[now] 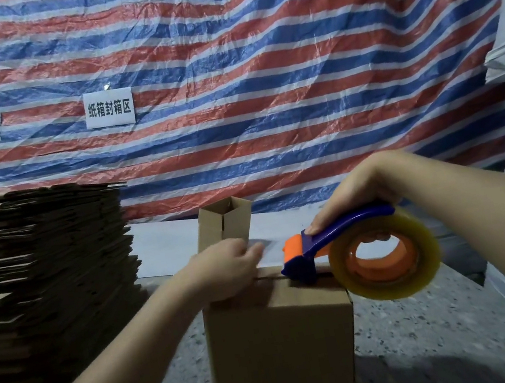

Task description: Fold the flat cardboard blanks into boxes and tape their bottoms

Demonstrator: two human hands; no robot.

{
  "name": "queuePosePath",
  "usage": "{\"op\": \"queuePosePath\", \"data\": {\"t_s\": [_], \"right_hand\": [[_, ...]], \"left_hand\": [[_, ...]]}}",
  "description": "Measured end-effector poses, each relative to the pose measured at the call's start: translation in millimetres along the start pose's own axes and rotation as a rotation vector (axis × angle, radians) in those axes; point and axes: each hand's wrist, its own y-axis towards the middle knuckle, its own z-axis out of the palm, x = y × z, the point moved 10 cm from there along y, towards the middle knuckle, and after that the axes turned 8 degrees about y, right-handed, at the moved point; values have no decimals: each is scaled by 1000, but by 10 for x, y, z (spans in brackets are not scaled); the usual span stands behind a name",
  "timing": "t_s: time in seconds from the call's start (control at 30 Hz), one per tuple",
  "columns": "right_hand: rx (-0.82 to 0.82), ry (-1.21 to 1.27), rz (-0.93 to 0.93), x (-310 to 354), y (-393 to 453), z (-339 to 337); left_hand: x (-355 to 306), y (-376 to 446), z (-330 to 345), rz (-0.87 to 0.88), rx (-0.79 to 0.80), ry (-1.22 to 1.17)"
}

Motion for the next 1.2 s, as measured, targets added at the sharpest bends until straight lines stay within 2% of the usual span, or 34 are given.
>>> {"op": "queuePosePath", "data": {"t_s": [0.13,0.37,0.63,0.73,0.87,0.93,1.0,1.1,1.2], "right_hand": [[-3,-2,1,-13,3,-10],[30,39,-40,-98,19,-78],[6,149,-2,-692,-91,-382],[60,179,13,-838,-16,-217],[51,161,14,-975,124,-55],[52,163,7,-1013,150,-20],[45,176,-2,-1030,155,-9],[36,192,-10,-1039,157,-4],[31,204,-8,-1047,152,18]], "left_hand": [[-257,42,383,100,176,217],[-197,32,436,108,186,301],[-211,7,407,72,186,273],[-237,-15,400,57,196,265],[-276,-62,367,12,252,266],[-301,-46,351,-28,299,359],[-403,28,304,-42,269,475],[-738,123,278,48,141,337],[-915,102,540,118,244,240]]}}
